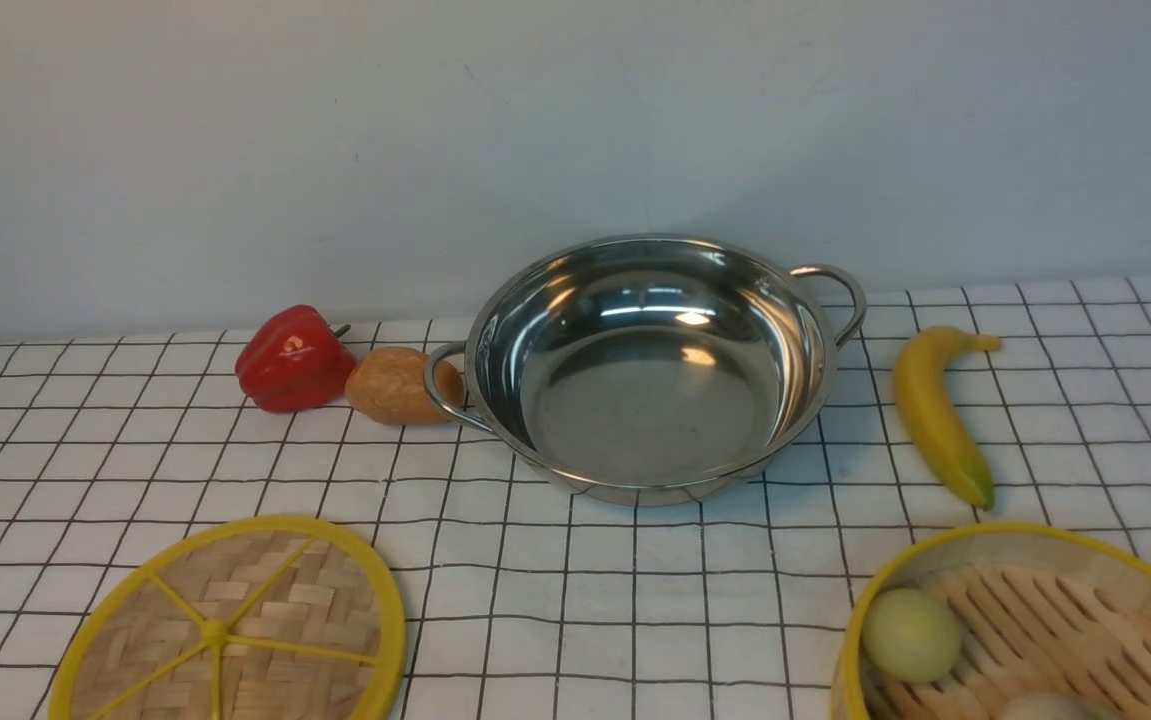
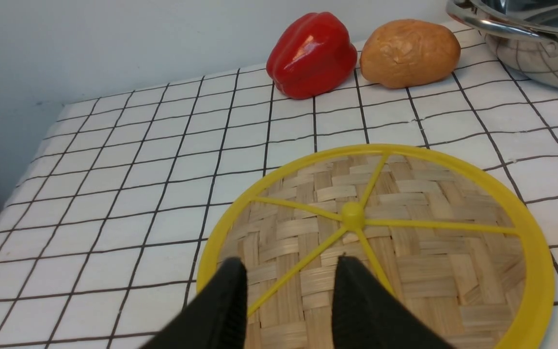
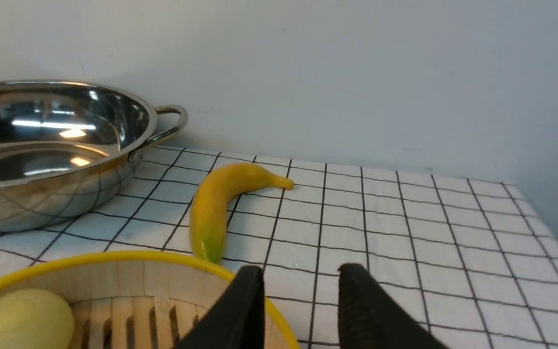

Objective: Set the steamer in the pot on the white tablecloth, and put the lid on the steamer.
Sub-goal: 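Reach for and grasp the rim of the bamboo steamer holding the buns with the right gripper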

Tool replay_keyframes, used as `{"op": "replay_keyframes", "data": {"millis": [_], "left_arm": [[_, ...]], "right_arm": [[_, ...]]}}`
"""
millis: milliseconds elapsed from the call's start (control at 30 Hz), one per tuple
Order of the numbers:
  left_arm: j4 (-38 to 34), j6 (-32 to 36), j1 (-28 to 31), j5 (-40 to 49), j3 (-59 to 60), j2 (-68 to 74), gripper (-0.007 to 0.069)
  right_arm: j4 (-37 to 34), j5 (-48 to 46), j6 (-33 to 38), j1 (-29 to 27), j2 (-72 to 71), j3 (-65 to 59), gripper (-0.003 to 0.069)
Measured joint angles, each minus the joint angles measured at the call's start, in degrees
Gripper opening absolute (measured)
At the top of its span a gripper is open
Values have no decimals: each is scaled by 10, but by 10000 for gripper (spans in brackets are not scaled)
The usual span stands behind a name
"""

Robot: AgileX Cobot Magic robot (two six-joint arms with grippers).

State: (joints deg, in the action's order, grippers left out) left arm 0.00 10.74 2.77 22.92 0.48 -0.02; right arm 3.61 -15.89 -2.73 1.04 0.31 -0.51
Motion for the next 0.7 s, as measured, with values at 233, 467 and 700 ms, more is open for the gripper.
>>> {"op": "replay_keyframes", "data": {"millis": [233,467,700], "left_arm": [[0,0,0,0,0,0,243],[0,0,0,0,0,0,243],[0,0,0,0,0,0,243]], "right_arm": [[-72,36,-61,0,0,1,242],[-119,-103,-73,0,22,112,242],[-172,-167,-70,0,118,210,242]]}}
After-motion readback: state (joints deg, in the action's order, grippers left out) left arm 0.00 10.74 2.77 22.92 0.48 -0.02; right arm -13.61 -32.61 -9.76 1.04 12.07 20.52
